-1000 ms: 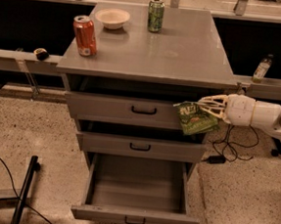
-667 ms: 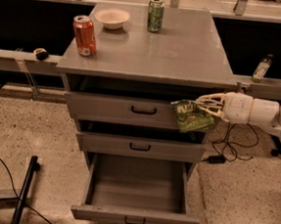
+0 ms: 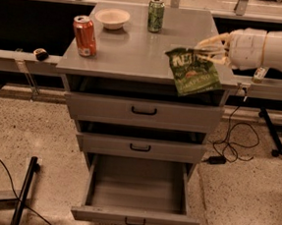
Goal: Pick green jalapeno chip bag from bottom drawer and place on counter
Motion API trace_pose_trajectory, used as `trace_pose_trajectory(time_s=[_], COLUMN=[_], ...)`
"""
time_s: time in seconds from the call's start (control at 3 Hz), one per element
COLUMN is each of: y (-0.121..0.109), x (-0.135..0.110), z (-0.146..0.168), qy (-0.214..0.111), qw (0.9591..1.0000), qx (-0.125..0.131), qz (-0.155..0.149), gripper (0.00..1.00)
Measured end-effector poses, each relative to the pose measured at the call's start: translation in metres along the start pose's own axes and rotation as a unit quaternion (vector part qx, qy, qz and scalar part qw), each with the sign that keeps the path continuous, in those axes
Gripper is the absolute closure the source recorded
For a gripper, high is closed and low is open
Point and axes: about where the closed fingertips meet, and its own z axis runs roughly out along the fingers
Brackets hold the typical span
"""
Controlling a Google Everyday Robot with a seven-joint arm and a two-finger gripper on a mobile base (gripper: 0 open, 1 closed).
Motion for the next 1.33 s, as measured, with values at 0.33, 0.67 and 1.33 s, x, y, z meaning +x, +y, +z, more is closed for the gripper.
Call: trace_pose_trajectory(time_s=[0.33,0.67,1.33], y=[-0.056,-0.057,-0.063], x=[-0.012,-0.011,0.040], z=[0.025,0.030,0.080], qy=[0.013,0.014,0.046], qw=[0.9982,0.9981,0.9952], qx=[-0.051,-0.053,-0.082], qz=[0.028,0.028,0.028], gripper=[1.00,1.00,1.00])
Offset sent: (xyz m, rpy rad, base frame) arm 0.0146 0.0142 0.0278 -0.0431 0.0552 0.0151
